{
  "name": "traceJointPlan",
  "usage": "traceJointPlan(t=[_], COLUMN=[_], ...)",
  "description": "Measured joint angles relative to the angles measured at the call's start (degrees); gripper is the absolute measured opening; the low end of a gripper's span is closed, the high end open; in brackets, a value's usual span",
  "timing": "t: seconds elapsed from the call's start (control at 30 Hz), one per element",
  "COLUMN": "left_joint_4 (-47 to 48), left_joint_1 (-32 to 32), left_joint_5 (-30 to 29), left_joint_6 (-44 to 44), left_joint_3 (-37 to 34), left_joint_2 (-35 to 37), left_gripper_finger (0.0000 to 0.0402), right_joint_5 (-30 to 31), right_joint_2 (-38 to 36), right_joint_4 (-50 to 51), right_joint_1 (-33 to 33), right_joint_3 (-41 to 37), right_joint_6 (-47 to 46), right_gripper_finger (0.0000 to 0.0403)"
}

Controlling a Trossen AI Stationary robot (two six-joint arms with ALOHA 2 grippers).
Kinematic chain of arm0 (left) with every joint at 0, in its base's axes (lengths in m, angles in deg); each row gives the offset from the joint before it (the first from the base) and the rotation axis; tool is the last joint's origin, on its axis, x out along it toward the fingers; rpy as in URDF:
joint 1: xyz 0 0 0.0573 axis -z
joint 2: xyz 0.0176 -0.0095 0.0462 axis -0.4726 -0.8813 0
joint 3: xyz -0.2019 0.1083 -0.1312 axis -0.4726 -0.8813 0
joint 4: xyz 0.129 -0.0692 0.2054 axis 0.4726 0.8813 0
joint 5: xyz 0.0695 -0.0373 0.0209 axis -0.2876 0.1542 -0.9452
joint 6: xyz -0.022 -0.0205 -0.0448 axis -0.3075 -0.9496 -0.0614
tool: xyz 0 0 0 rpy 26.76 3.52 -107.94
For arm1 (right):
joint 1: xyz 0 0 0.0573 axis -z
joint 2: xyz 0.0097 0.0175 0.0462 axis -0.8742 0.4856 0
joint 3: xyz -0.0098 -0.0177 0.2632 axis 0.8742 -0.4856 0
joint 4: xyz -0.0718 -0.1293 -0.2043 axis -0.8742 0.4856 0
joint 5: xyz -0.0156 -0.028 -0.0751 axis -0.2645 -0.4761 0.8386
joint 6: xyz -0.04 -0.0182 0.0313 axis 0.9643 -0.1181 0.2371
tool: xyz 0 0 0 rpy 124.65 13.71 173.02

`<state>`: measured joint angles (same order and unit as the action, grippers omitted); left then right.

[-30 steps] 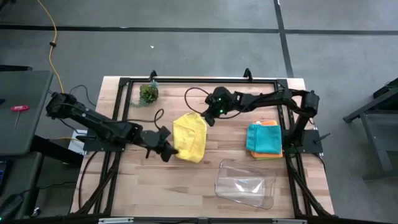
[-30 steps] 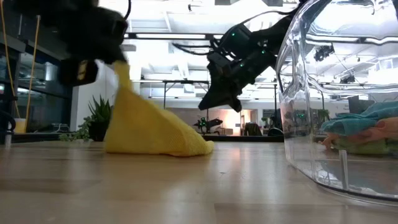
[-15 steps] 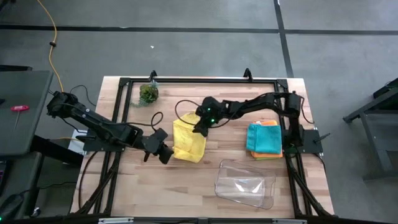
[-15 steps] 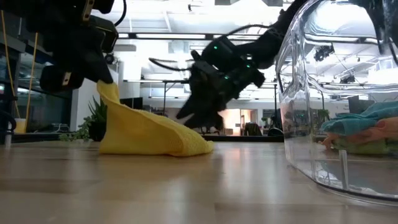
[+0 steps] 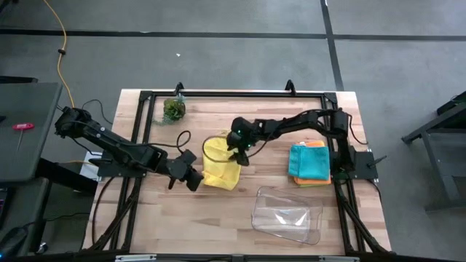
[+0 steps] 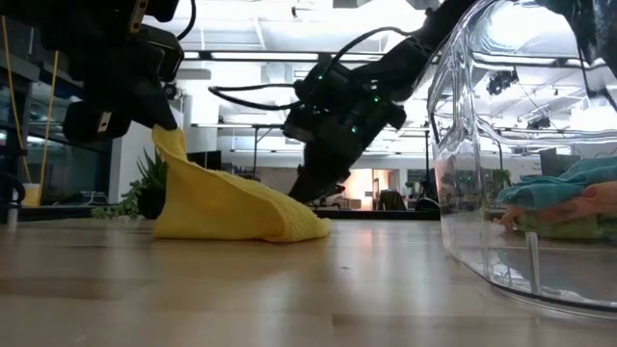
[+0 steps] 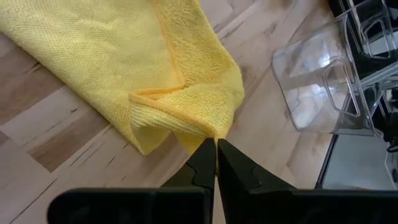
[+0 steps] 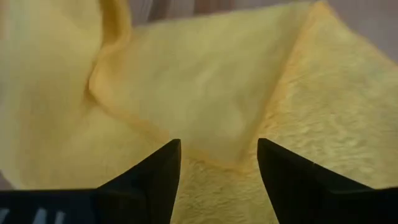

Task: Fold microfiber towels
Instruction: Fold the yellow cloth

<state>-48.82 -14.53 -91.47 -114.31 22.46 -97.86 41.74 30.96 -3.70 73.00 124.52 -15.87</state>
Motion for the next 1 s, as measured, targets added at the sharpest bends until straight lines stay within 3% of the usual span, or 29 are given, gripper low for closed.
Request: traceJointPlan(t=[0.23, 0.5, 0.83, 1.0], left_joint_4=[0.00, -0.03, 0.36, 0.37], left_joint_1=[0.00, 0.00, 0.00, 0.00], left_joint_5=[-0.51, -0.53, -0.53, -0.52], left_joint_6=[-0.02, -0.02, 0.00, 0.01], left_joint_3=[0.00, 0.00, 0.00, 0.00], left_joint_2=[0.00, 0.00, 0.00, 0.00], left_gripper_finger=[0.0000, 0.0000, 0.0000, 0.0000], right_joint_5=[9.13, 9.03, 8.99, 8.76], right_joint_2=[2.59, 2.73, 2.67, 2.60], right_joint_4=[-1.58, -1.86, -2.25, -2.18], right_joint_1=[-2.03, -1.99, -1.42, -1.14], right_joint_3=[0.03, 0.03, 0.03, 0.03], right_joint_6=[3.35, 3.37, 1.95, -0.13], right_gripper_finger=[0.0197, 0.0190, 0.0109, 0.0093])
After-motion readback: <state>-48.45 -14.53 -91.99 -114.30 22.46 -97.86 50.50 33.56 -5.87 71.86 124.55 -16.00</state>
